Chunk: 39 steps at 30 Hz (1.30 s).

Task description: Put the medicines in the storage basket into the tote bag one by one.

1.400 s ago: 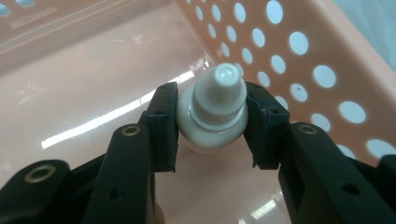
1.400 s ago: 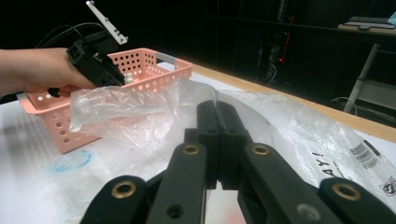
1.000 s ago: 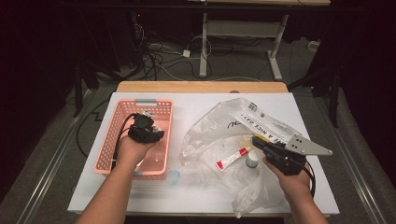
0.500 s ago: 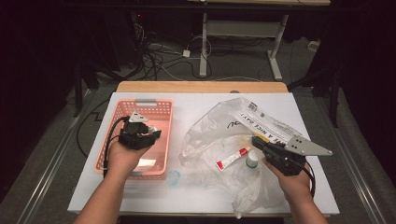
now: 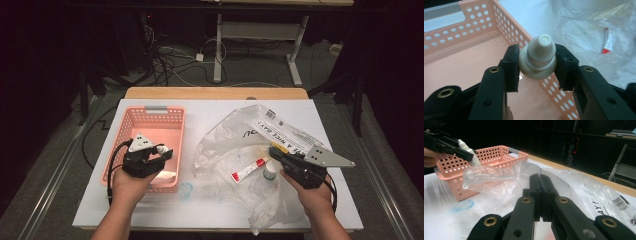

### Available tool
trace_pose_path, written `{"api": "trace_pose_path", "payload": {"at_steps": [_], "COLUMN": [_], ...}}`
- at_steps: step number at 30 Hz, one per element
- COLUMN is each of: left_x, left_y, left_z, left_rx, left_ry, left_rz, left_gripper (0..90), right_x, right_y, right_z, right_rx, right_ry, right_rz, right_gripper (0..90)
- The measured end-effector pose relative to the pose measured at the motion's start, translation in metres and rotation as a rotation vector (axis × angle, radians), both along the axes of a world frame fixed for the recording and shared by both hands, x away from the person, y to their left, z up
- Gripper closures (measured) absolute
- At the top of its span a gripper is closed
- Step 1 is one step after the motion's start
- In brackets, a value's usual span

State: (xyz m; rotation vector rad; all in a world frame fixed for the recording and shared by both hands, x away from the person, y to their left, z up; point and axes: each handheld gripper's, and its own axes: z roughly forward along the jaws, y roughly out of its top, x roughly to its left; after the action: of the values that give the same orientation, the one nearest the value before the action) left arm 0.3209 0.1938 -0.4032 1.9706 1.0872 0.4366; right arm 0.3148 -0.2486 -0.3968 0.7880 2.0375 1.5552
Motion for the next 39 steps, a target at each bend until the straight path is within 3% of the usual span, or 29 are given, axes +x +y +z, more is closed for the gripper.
{"api": "trace_pose_path", "payload": {"at_steps": [7, 20, 24, 39], "left_x": [-0.013, -0.03, -0.034, -0.044], "left_y": [-0.006, -0.015, -0.021, -0.045], "left_z": [-0.005, 0.004, 0.008, 0.016], "left_rx": [-0.015, -0.067, -0.065, -0.105], "left_ry": [-0.017, -0.055, -0.071, -0.084], "left_rz": [-0.03, -0.079, -0.105, -0.192], "left_gripper": [57.7, 57.8, 57.8, 57.8], "right_x": [0.0, -0.002, -0.002, -0.002], "right_y": [0.001, -0.002, -0.001, 0.0], "right_z": [-0.001, 0.001, 0.001, 0.0], "right_rx": [-0.005, 0.001, 0.001, 0.004], "right_ry": [0.007, -0.002, 0.0, 0.003], "right_rz": [0.002, -0.006, -0.001, 0.006], "right_gripper": [90.0, 90.0, 90.0, 90.0]}}
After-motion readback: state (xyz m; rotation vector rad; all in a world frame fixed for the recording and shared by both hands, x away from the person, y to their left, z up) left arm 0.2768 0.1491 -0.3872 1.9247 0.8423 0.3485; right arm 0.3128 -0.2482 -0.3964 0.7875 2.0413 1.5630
